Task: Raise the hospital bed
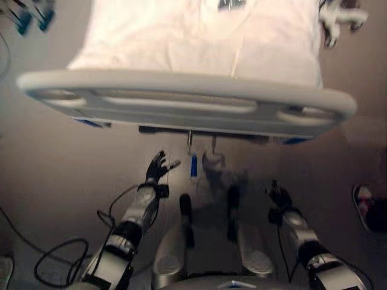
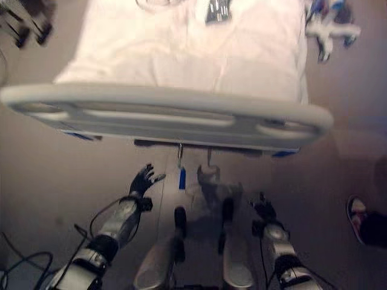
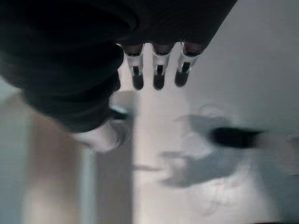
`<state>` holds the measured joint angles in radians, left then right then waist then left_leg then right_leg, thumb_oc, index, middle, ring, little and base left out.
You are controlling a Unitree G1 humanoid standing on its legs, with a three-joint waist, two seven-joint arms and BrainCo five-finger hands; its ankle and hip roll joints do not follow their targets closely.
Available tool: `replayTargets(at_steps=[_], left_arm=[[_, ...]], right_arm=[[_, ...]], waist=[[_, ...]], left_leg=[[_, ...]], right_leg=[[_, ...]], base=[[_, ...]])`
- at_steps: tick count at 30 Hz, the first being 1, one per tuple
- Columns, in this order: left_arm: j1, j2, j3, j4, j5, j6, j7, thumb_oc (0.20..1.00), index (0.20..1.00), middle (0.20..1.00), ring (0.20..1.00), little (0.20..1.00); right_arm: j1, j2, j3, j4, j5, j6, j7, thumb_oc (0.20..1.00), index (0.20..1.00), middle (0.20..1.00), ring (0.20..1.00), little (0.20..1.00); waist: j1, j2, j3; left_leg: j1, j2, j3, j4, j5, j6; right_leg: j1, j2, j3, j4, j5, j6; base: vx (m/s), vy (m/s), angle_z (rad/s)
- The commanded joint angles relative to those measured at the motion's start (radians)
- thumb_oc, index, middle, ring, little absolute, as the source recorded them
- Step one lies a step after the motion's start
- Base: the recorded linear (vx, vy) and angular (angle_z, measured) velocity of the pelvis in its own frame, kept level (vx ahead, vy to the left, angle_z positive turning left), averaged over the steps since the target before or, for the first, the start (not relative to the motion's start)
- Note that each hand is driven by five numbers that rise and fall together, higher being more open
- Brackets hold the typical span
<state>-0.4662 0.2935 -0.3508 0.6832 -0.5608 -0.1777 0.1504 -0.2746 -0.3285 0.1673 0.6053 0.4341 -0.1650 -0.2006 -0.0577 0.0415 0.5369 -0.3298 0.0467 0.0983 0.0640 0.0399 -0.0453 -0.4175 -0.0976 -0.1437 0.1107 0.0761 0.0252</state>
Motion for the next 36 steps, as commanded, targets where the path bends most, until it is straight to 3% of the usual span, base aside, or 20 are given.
replayTargets(at_steps=[1, 10, 17, 36], left_arm=[[-0.018, 0.009, -0.018, 0.007, -0.058, -0.009, 0.016, 1.000, 1.000, 1.000, 1.000, 1.000], [-0.117, -0.034, -0.041, -0.015, -0.118, -0.012, 0.084, 1.000, 1.000, 1.000, 1.000, 1.000], [-0.169, -0.041, -0.031, 0.023, -0.162, 0.001, 0.114, 1.000, 1.000, 1.000, 1.000, 1.000], [-0.220, -0.010, -0.066, -0.046, -0.158, 0.010, 0.129, 1.000, 1.000, 1.000, 1.000, 1.000]], right_arm=[[0.026, -0.038, 0.000, -0.161, -0.030, -0.091, -0.040, 1.000, 1.000, 1.000, 1.000, 1.000], [-0.019, -0.030, -0.064, -0.422, -0.114, -0.166, -0.187, 1.000, 1.000, 1.000, 1.000, 1.000], [-0.037, -0.014, -0.061, -0.491, -0.109, -0.186, -0.216, 1.000, 1.000, 1.000, 1.000, 1.000], [-0.035, -0.032, -0.048, -0.503, -0.127, -0.178, -0.210, 1.000, 1.000, 1.000, 1.000, 1.000]], waist=[[-0.020, -0.044, -0.017], [-0.035, -0.059, -0.017], [-0.036, -0.072, -0.017], [-0.028, -0.074, -0.017]], left_leg=[[-0.087, 0.041, -0.041, 0.100, 0.008, -0.044], [-0.380, 0.051, -0.065, 0.215, -0.009, -0.041], [-0.494, 0.047, -0.078, 0.263, -0.021, -0.038], [-0.585, 0.024, -0.091, 0.278, -0.023, -0.026]], right_leg=[[-0.054, -0.098, -0.004, 0.168, -0.074, 0.121], [-0.346, -0.113, 0.012, 0.292, -0.092, 0.119], [-0.439, -0.118, 0.008, 0.324, -0.094, 0.120], [-0.523, -0.122, 0.009, 0.330, -0.091, 0.119]], base=[[-0.05, -0.040, -0.06], [0.00, -0.023, 0.04], [0.00, 0.002, 0.04], [0.00, 0.002, 0.00]])
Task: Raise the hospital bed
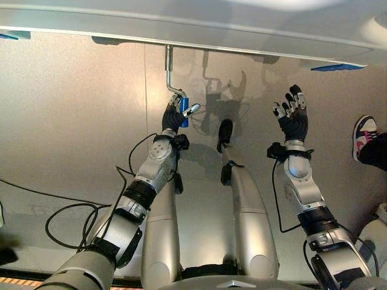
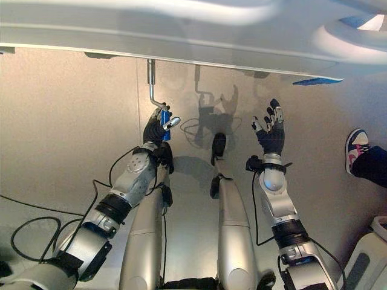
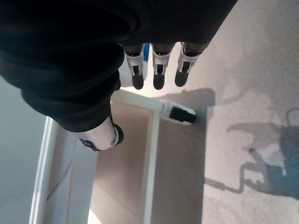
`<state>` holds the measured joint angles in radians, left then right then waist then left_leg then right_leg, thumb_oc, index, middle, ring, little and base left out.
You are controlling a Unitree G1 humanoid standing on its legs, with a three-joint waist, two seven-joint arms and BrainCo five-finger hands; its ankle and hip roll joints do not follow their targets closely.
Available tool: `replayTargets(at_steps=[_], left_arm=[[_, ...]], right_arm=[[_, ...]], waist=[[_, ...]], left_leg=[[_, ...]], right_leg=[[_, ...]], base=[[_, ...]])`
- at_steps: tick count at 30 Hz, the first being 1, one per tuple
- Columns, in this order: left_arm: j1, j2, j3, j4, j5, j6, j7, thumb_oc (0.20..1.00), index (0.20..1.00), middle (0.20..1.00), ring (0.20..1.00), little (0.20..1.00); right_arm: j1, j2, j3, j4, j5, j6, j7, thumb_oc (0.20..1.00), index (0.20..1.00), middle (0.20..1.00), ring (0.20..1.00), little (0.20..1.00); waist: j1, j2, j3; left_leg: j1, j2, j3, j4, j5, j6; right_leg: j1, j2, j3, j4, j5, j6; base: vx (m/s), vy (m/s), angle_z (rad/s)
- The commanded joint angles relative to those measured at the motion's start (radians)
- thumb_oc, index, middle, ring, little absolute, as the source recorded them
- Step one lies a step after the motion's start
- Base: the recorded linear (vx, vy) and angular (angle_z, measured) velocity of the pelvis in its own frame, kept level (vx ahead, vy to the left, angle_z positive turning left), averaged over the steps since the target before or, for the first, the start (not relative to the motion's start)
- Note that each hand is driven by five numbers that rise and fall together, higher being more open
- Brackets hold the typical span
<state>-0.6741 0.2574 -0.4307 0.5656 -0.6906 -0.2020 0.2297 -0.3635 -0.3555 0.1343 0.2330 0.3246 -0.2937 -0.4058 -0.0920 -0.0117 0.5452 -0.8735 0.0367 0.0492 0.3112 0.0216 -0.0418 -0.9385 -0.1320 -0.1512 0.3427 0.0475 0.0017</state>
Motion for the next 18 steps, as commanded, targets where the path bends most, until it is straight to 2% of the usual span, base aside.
replayTargets(at_steps=[1, 2, 4, 5, 14, 15, 16, 17, 18], left_arm=[[-0.013, 0.026, 0.013, 0.072, -0.028, 0.034, 0.050, 1.000, 1.000, 1.000, 1.000, 1.000], [-0.016, 0.026, 0.010, 0.068, -0.037, 0.034, 0.046, 1.000, 1.000, 1.000, 1.000, 1.000], [-0.018, 0.027, 0.007, 0.066, -0.041, 0.035, 0.042, 0.762, 0.762, 0.762, 0.762, 0.762], [-0.022, 0.029, 0.004, 0.061, -0.045, 0.035, 0.038, 0.200, 0.200, 0.200, 0.200, 0.200], [-0.025, 0.036, 0.005, 0.046, -0.050, 0.026, 0.035, 0.200, 0.200, 0.200, 0.200, 0.200], [-0.012, 0.034, 0.004, 0.045, -0.050, 0.026, 0.035, 0.200, 0.200, 0.200, 0.200, 0.200], [-0.012, 0.034, 0.003, 0.045, -0.050, 0.026, 0.035, 0.200, 0.200, 0.200, 0.200, 0.200], [-0.027, 0.035, 0.001, 0.036, -0.049, 0.025, 0.036, 0.200, 0.200, 0.200, 0.200, 0.200], [-0.028, 0.034, -0.001, 0.033, -0.051, 0.024, 0.038, 0.200, 0.200, 0.200, 0.200, 0.200]], right_arm=[[0.054, -0.005, -0.016, -0.131, -0.018, -0.049, -0.004, 1.000, 1.000, 1.000, 1.000, 1.000], [0.056, -0.007, -0.015, -0.133, -0.017, -0.049, -0.003, 1.000, 1.000, 1.000, 1.000, 1.000], [0.058, -0.007, -0.016, -0.135, -0.017, -0.049, -0.001, 1.000, 1.000, 1.000, 1.000, 1.000], [0.062, -0.010, -0.020, -0.133, -0.014, -0.050, 0.002, 1.000, 1.000, 1.000, 1.000, 1.000], [0.069, -0.016, -0.020, -0.137, -0.012, -0.052, 0.009, 1.000, 1.000, 1.000, 1.000, 1.000], [0.082, -0.017, -0.016, -0.135, -0.010, -0.052, 0.011, 1.000, 1.000, 1.000, 1.000, 1.000], [0.083, -0.017, -0.016, -0.135, -0.010, -0.052, 0.011, 1.000, 1.000, 1.000, 1.000, 1.000], [0.070, -0.019, -0.018, -0.137, -0.009, -0.052, 0.012, 1.000, 1.000, 1.000, 1.000, 1.000], [0.070, -0.021, -0.017, -0.142, -0.012, -0.052, 0.012, 1.000, 1.000, 1.000, 1.000, 1.000]], waist=[[0.006, -0.021, -0.025], [0.004, -0.021, -0.025], [0.004, -0.021, -0.025], [0.002, -0.021, -0.025], [0.000, -0.022, -0.025], [0.000, -0.023, -0.025], [0.000, -0.022, -0.025], [0.000, -0.021, -0.025], [0.001, -0.021, -0.025]], left_leg=[[-0.041, 0.034, -0.042, 0.031, -0.004, -0.030], [-0.046, 0.033, -0.043, 0.030, -0.004, -0.029], [-0.048, 0.034, -0.043, 0.029, -0.005, -0.028], [-0.051, 0.033, -0.042, 0.029, -0.004, -0.027], [-0.057, 0.031, -0.043, 0.031, -0.002, -0.028], [-0.028, 0.032, -0.048, 0.040, -0.036, -0.032], [-0.028, 0.032, -0.049, 0.040, -0.036, -0.032], [-0.057, 0.031, -0.046, 0.030, -0.001, -0.028], [-0.057, 0.030, -0.045, 0.030, -0.001, -0.029]], right_leg=[[-0.002, -0.087, 0.016, 0.098, -0.063, 0.142], [-0.006, -0.087, 0.018, 0.095, -0.062, 0.143], [-0.009, -0.088, 0.017, 0.094, -0.061, 0.143], [-0.011, -0.089, 0.016, 0.092, -0.059, 0.145], [-0.020, -0.088, 0.018, 0.094, -0.056, 0.145], [0.007, -0.088, 0.021, 0.106, -0.087, 0.153], [0.008, -0.088, 0.021, 0.106, -0.087, 0.153], [-0.020, -0.089, 0.018, 0.091, -0.053, 0.145], [-0.021, -0.090, 0.018, 0.091, -0.053, 0.144]], base=[[0.00, 0.000, 0.00], [0.00, 0.000, 0.00], [0.00, 0.000, 0.00], [0.00, 0.000, 0.00], [0.01, 0.000, 0.00], [0.06, -0.006, -0.01], [0.00, 0.000, 0.00], [-0.08, 0.015, -0.02], [-0.08, 0.015, -0.02]])
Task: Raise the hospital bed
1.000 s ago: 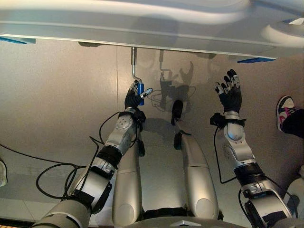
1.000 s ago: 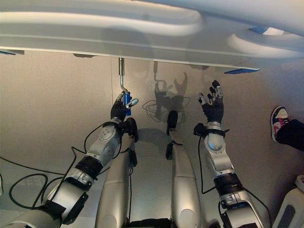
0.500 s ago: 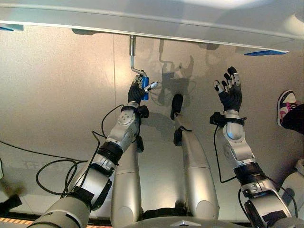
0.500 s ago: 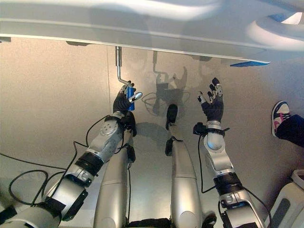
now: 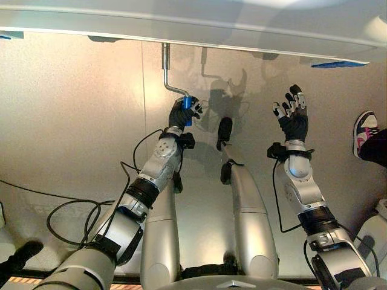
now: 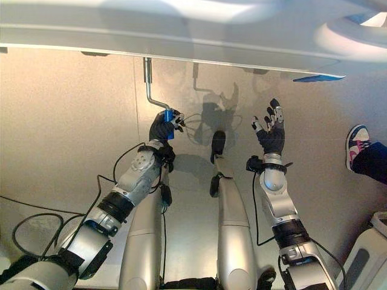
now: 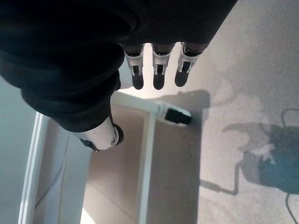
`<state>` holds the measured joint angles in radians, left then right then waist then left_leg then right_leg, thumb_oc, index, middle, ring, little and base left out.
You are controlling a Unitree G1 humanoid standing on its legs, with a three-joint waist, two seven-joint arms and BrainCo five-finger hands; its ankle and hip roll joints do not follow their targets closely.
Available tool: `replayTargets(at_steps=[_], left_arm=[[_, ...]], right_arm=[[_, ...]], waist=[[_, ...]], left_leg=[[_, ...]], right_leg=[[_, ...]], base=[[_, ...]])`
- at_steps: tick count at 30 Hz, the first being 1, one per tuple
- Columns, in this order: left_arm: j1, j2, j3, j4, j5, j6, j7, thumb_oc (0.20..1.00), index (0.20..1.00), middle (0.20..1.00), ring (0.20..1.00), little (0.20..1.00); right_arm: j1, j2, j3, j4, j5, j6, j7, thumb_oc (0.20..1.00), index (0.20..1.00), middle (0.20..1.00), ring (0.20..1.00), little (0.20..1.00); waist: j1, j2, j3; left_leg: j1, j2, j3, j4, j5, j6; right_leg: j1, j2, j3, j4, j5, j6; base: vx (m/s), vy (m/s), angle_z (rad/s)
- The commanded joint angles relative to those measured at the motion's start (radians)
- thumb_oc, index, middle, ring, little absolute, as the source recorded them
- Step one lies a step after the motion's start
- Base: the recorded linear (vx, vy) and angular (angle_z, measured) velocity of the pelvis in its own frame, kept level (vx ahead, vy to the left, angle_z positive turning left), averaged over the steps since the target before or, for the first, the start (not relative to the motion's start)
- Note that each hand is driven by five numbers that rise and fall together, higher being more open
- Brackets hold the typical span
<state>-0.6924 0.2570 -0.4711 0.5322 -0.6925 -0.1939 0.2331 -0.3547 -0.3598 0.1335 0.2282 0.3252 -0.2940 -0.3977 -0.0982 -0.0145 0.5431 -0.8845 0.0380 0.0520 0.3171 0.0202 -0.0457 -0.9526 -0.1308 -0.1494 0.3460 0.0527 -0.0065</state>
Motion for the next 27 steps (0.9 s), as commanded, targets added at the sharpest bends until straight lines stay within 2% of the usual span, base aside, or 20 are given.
replayTargets(at_steps=[1, 2, 4, 5, 6, 7, 8, 9, 10, 11, 12, 13, 14, 15, 16, 17, 19, 20, 21, 27], left_arm=[[-0.010, 0.034, 0.039, 0.067, -0.049, 0.015, 0.035, 0.200, 0.200, 0.200, 0.200, 0.200], [0.004, 0.026, 0.036, 0.073, -0.052, 0.016, 0.030, 0.200, 0.200, 0.200, 0.200, 0.200], [0.006, 0.024, 0.035, 0.067, -0.054, 0.015, 0.028, 0.200, 0.200, 0.200, 0.200, 0.200], [-0.005, 0.026, 0.036, 0.063, -0.054, 0.013, 0.028, 0.200, 0.200, 0.200, 0.200, 0.200], [0.007, 0.024, 0.033, 0.064, -0.056, 0.015, 0.027, 0.200, 0.200, 0.200, 0.200, 0.200], [-0.004, 0.027, 0.036, 0.062, -0.055, 0.014, 0.027, 0.200, 0.200, 0.200, 0.200, 0.200], [-0.003, 0.027, 0.036, 0.054, -0.060, 0.011, 0.022, 0.200, 0.200, 0.200, 0.200, 0.200], [0.009, 0.024, 0.034, 0.056, -0.061, 0.012, 0.021, 0.200, 0.200, 0.200, 0.200, 0.200], [0.005, 0.031, 0.037, 0.040, -0.061, 0.009, 0.016, 0.200, 0.200, 0.200, 0.200, 0.200], [0.023, 0.030, 0.037, 0.034, -0.062, 0.008, 0.015, 0.200, 0.200, 0.200, 0.200, 0.200], [0.020, 0.040, 0.045, 0.014, -0.059, 0.003, 0.019, 0.200, 0.200, 0.200, 0.200, 0.200], [0.026, 0.050, 0.052, -0.009, -0.056, -0.003, 0.023, 0.200, 0.200, 0.200, 0.200, 0.200], [0.042, 0.062, 0.059, -0.037, -0.055, -0.008, 0.026, 0.200, 0.200, 0.200, 0.200, 0.200], [0.073, 0.076, 0.065, -0.061, -0.055, -0.013, 0.026, 0.200, 0.200, 0.200, 0.200, 0.200], [0.086, 0.101, 0.082, -0.094, -0.048, -0.018, 0.025, 0.200, 0.200, 0.200, 0.200, 0.200], [0.115, 0.118, 0.091, -0.125, -0.042, -0.025, 0.027, 0.200, 0.200, 0.200, 0.200, 0.200], [0.170, 0.166, 0.120, -0.207, -0.018, -0.036, 0.035, 0.200, 0.200, 0.200, 0.200, 0.200], [0.181, 0.187, 0.135, -0.247, -0.010, -0.036, 0.036, 0.200, 0.200, 0.200, 0.200, 0.200], [0.207, 0.197, 0.139, -0.275, -0.004, -0.039, 0.035, 0.200, 0.200, 0.200, 0.200, 0.200], [0.287, 0.220, 0.177, -0.411, 0.014, -0.052, 0.035, 0.200, 0.200, 0.200, 0.200, 0.200]], right_arm=[[0.061, -0.017, -0.017, -0.137, -0.012, -0.051, 0.004, 1.000, 1.000, 1.000, 1.000, 1.000], [0.074, -0.018, -0.012, -0.126, -0.006, -0.052, 0.008, 1.000, 1.000, 1.000, 1.000, 1.000], [0.073, -0.018, -0.009, -0.122, -0.003, -0.052, 0.010, 1.000, 1.000, 1.000, 1.000, 1.000], [0.063, -0.018, -0.013, -0.122, -0.002, -0.053, 0.011, 1.000, 1.000, 1.000, 1.000, 1.000], [0.073, -0.019, -0.008, -0.120, -0.002, -0.052, 0.011, 1.000, 1.000, 1.000, 1.000, 1.000], [0.062, -0.020, -0.012, -0.122, -0.003, -0.053, 0.011, 1.000, 1.000, 1.000, 1.000, 1.000], [0.062, -0.022, -0.014, -0.120, -0.002, -0.051, 0.012, 1.000, 1.000, 1.000, 1.000, 1.000], [0.073, -0.021, -0.009, -0.118, -0.002, -0.051, 0.013, 1.000, 1.000, 1.000, 1.000, 1.000], [0.065, -0.023, -0.015, -0.119, -0.002, -0.052, 0.017, 1.000, 1.000, 1.000, 1.000, 1.000], [0.079, -0.022, -0.012, -0.116, -0.002, -0.052, 0.018, 1.000, 1.000, 1.000, 1.000, 1.000], [0.071, -0.023, -0.018, -0.119, -0.004, -0.053, 0.018, 1.000, 1.000, 1.000, 1.000, 1.000], [0.072, -0.023, -0.019, -0.119, -0.005, -0.053, 0.017, 1.000, 1.000, 1.000, 1.000, 1.000], [0.077, -0.021, -0.018, -0.120, -0.006, -0.054, 0.017, 1.000, 1.000, 1.000, 1.000, 1.000], [0.092, -0.016, -0.011, -0.120, -0.008, -0.053, 0.020, 1.000, 1.000, 1.000, 1.000, 1.000], [0.088, -0.017, -0.014, -0.125, -0.011, -0.051, 0.024, 1.000, 1.000, 1.000, 1.000, 1.000], [0.105, -0.018, -0.009, -0.128, -0.018, -0.050, 0.029, 1.000, 1.000, 1.000, 1.000, 1.000], [0.120, -0.020, -0.005, -0.142, -0.026, -0.048, 0.040, 1.000, 1.000, 1.000, 1.000, 1.000], [0.114, -0.023, -0.007, -0.148, -0.029, -0.045, 0.046, 1.000, 1.000, 1.000, 1.000, 1.000], [0.128, -0.025, -0.003, -0.148, -0.028, -0.044, 0.052, 1.000, 1.000, 1.000, 1.000, 1.000], [0.142, -0.050, -0.026, -0.161, -0.029, -0.040, 0.068, 1.000, 1.000, 1.000, 1.000, 1.000]], waist=[[0.007, -0.018, -0.023], [0.008, -0.018, -0.023], [0.008, -0.017, -0.023], [0.008, -0.018, -0.023], [0.008, -0.018, -0.023], [0.008, -0.018, -0.023], [0.008, -0.018, -0.023], [0.008, -0.018, -0.023], [0.009, -0.017, -0.023], [0.010, -0.017, -0.023], [0.011, -0.017, -0.023], [0.013, -0.016, -0.023], [0.015, -0.016, -0.023], [0.018, -0.017, -0.023], [0.021, -0.018, -0.023], [0.026, -0.018, -0.023], [0.035, -0.017, -0.023], [0.038, -0.018, -0.023], [0.042, -0.017, -0.023], [0.062, -0.003, -0.023]], left_leg=[[-0.047, 0.029, -0.048, 0.024, 0.001, -0.025], [-0.017, 0.030, -0.052, 0.031, -0.033, -0.030], [-0.017, 0.029, -0.051, 0.030, -0.031, -0.030], [-0.046, 0.028, -0.048, 0.024, 0.002, -0.026], [-0.018, 0.029, -0.053, 0.031, -0.030, -0.031], [-0.046, 0.028, -0.048, 0.023, 0.002, -0.027], [-0.047, 0.028, -0.049, 0.023, 0.004, -0.027], [-0.019, 0.029, -0.053, 0.031, -0.029, -0.031], [-0.047, 0.028, -0.049, 0.023, 0.005, -0.028], [-0.019, 0.029, -0.054, 0.031, -0.027, -0.033], [-0.046, 0.027, -0.052, 0.022, 0.006, -0.028], [-0.048, 0.027, -0.053, 0.020, 0.009, -0.028], [-0.046, 0.027, -0.054, 0.020, 0.008, -0.028], [-0.018, 0.028, -0.059, 0.027, -0.023, -0.033], [-0.047, 0.027, -0.056, 0.021, 0.010, -0.029], [-0.020, 0.027, -0.060, 0.028, -0.022, -0.034], [-0.023, 0.027, -0.060, 0.029, -0.020, -0.034], [-0.053, 0.025, -0.056, 0.021, 0.015, -0.031], [-0.025, 0.024, -0.060, 0.028, -0.018, -0.035], [-0.023, 0.017, -0.069, 0.025, -0.017, -0.037]], right_leg=[[-0.008, -0.091, 0.016, 0.088, -0.058, 0.152], [0.021, -0.090, 0.020, 0.099, -0.090, 0.160], [0.020, -0.089, 0.020, 0.099, -0.089, 0.160], [-0.007, -0.090, 0.016, 0.087, -0.058, 0.152], [0.019, -0.089, 0.020, 0.099, -0.089, 0.160], [-0.007, -0.090, 0.016, 0.087, -0.058, 0.152], [-0.005, -0.090, 0.015, 0.087, -0.057, 0.152], [0.021, -0.089, 0.019, 0.099, -0.088, 0.160], [-0.004, -0.091, 0.013, 0.086, -0.055, 0.152], [0.022, -0.091, 0.017, 0.096, -0.085, 0.160], [-0.002, -0.092, 0.012, 0.083, -0.053, 0.152], [-0.004, -0.092, 0.011, 0.081, -0.051, 0.152], [-0.002, -0.092, 0.010, 0.081, -0.052, 0.153], [0.025, -0.091, 0.014, 0.093, -0.082, 0.160], [-0.001, -0.092, 0.009, 0.081, -0.051, 0.151], [0.024, -0.091, 0.013, 0.093, -0.082, 0.158], [0.022, -0.090, 0.013, 0.094, -0.083, 0.156], [-0.003, -0.091, 0.007, 0.079, -0.050, 0.148], [0.024, -0.090, 0.010, 0.091, -0.081, 0.156], [0.034, -0.095, -0.003, 0.085, -0.080, 0.155]], base=[[0.05, -0.001, -0.02], [0.05, 0.002, -0.01], [-0.02, 0.009, 0.00], [0.00, 0.000, 0.00], [-0.07, 0.004, -0.03], [0.00, 0.000, 0.00], [0.00, 0.000, 0.00], [0.00, 0.000, 0.00], [0.05, -0.007, 0.00], [-0.07, 0.002, -0.01], [0.00, 0.000, 0.00], [-0.07, -0.016, 0.00], [0.05, -0.039, 0.01], [-0.01, -0.041, 0.01], [0.05, -0.052, 0.02], [-0.01, -0.037, 0.00], [-0.01, -0.010, -0.02], [0.00, 0.000, 0.00], [0.00, 0.000, 0.00], [0.01, 0.000, 0.00]])
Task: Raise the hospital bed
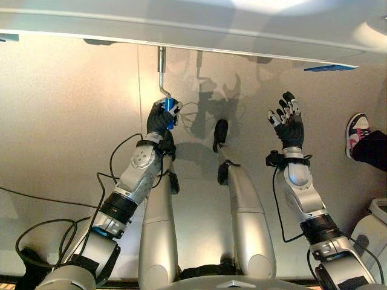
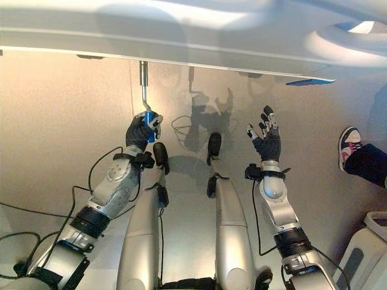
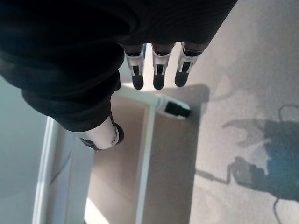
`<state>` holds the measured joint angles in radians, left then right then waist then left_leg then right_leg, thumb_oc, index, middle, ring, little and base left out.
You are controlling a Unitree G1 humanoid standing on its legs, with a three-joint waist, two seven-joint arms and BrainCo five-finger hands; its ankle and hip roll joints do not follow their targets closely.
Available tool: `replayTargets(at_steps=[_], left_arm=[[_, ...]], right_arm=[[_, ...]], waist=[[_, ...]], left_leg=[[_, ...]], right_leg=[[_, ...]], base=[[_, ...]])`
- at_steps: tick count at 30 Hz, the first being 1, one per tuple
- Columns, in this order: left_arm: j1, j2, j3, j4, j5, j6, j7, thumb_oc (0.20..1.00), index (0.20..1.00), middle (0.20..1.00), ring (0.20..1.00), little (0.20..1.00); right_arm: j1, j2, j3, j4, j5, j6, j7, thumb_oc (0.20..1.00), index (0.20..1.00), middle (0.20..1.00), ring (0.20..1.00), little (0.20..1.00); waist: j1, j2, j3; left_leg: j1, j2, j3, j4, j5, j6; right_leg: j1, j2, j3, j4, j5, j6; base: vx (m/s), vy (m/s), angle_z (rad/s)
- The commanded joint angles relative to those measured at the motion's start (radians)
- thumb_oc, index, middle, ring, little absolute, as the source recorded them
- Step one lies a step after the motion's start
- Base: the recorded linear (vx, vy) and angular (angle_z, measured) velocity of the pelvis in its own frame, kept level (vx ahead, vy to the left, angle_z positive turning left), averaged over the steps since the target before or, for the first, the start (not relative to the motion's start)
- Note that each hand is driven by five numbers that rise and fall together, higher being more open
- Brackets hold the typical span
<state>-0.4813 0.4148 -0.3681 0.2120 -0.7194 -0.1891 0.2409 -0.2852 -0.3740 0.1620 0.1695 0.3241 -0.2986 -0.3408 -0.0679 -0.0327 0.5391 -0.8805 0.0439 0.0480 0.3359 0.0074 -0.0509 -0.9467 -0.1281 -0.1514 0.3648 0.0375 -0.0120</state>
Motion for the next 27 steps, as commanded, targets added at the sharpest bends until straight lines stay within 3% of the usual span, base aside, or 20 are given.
replayTargets(at_steps=[1, 2, 3, 15, 20, 27], left_arm=[[0.078, 0.063, 0.075, -0.092, 0.042, -0.056, 0.027, 0.200, 0.200, 0.200, 0.200, 0.200], [0.085, 0.076, 0.094, -0.127, 0.049, -0.061, 0.026, 0.200, 0.200, 0.200, 0.200, 0.200], [0.109, 0.076, 0.095, -0.135, 0.047, -0.061, 0.024, 0.200, 0.200, 0.200, 0.200, 0.200], [0.248, 0.094, 0.225, -0.184, 0.047, -0.085, 0.051, 0.200, 0.200, 0.200, 0.200, 0.200], [0.248, 0.093, 0.258, -0.141, 0.051, -0.089, 0.072, 0.200, 0.200, 0.200, 0.200, 0.200], [0.118, 0.128, 0.253, 0.067, 0.111, -0.073, 0.131, 0.200, 0.200, 0.200, 0.200, 0.200]], right_arm=[[0.073, -0.036, -0.054, -0.103, -0.028, -0.035, 0.011, 1.000, 1.000, 1.000, 1.000, 1.000], [0.063, -0.045, -0.069, -0.107, -0.024, -0.038, 0.016, 1.000, 1.000, 1.000, 1.000, 1.000], [0.080, -0.047, -0.067, -0.107, -0.022, -0.039, 0.019, 1.000, 1.000, 1.000, 1.000, 1.000], [0.109, -0.066, -0.088, -0.129, -0.018, -0.047, 0.040, 1.000, 1.000, 1.000, 1.000, 1.000], [0.109, -0.070, -0.095, -0.128, -0.013, -0.051, 0.040, 1.000, 1.000, 1.000, 1.000, 1.000], [0.094, -0.081, -0.081, -0.111, 0.003, -0.058, 0.039, 1.000, 1.000, 1.000, 1.000, 1.000]], waist=[[0.031, 0.016, -0.019], [0.037, 0.022, -0.019], [0.040, 0.025, -0.019], [0.063, 0.045, -0.019], [0.064, 0.045, -0.019], [0.042, 0.031, -0.019]], left_leg=[[-0.027, 0.011, -0.066, 0.006, -0.005, -0.032], [-0.060, 0.007, -0.067, -0.004, 0.032, -0.027], [-0.028, 0.008, -0.071, 0.003, -0.003, -0.032], [-0.038, -0.001, -0.078, 0.016, -0.010, -0.030], [-0.043, -0.002, -0.076, 0.023, -0.013, -0.029], [-0.062, 0.001, -0.072, 0.048, -0.023, -0.028]], right_leg=[[0.028, -0.098, -0.002, 0.066, -0.065, 0.161], [0.002, -0.102, -0.009, 0.051, -0.031, 0.152], [0.033, -0.102, -0.004, 0.062, -0.065, 0.161], [0.037, -0.110, -0.009, 0.065, -0.068, 0.159], [0.033, -0.107, -0.005, 0.066, -0.069, 0.158], [0.017, -0.107, 0.009, 0.075, -0.067, 0.159]], base=[[-0.07, 0.039, 0.03], [-0.01, 0.026, 0.06], [-0.01, 0.044, 0.06], [0.00, 0.010, 0.02], [0.00, 0.008, 0.00], [0.00, 0.018, 0.00]])
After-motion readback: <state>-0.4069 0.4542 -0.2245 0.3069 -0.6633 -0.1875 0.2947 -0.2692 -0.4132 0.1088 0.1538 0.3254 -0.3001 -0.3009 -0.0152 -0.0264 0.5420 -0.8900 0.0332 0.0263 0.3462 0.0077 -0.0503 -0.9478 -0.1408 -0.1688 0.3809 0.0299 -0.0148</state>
